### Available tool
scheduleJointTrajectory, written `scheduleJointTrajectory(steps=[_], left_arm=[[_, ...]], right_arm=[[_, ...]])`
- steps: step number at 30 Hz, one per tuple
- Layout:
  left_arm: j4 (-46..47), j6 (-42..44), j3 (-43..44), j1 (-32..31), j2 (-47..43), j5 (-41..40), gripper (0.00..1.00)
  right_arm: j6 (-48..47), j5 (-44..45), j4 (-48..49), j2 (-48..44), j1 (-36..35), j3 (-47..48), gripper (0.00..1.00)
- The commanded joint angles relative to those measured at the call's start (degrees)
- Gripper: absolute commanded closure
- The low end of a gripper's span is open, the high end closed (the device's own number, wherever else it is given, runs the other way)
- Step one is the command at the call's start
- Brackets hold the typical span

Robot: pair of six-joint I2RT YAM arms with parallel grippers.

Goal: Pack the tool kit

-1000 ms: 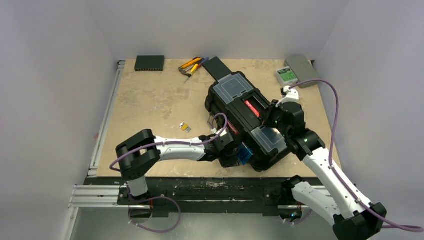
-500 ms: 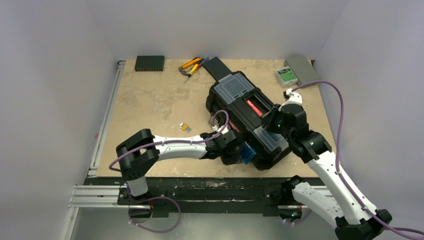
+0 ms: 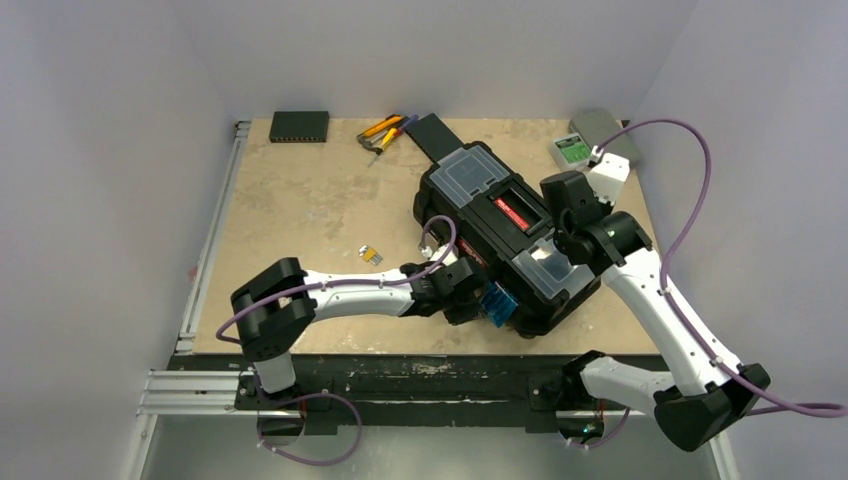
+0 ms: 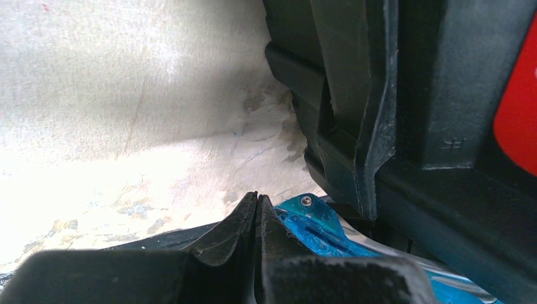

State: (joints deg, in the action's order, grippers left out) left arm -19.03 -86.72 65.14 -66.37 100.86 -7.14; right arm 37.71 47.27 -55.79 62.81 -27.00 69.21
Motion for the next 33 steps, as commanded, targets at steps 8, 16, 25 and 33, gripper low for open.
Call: scheduleJointTrajectory(steps=[8, 16, 25, 33], left_arm=[[-7.02, -3.49, -0.03, 1.11, -10.48, -10.00, 1.00], [-11.33, -1.94, -3.23, 2.17, -16.19, -12.56, 1.00], [-13.10, 12.16, -0.70, 10.30, -21.20, -11.17, 1.00], [-14.11, 20.38, 7.19, 13.11, -15.87, -6.45, 1.00]], right_arm=[[-5.55, 8.16, 6.75, 1.70, 5.31, 6.61, 0.96], [-7.76, 2.41, 9.06, 3.31, 14.20, 2.63, 0.97], [-3.58, 4.77, 9.14, 7.20, 15.47, -5.40, 0.99], [-4.46, -12.03, 7.49, 9.02, 15.41, -7.38, 1.00]])
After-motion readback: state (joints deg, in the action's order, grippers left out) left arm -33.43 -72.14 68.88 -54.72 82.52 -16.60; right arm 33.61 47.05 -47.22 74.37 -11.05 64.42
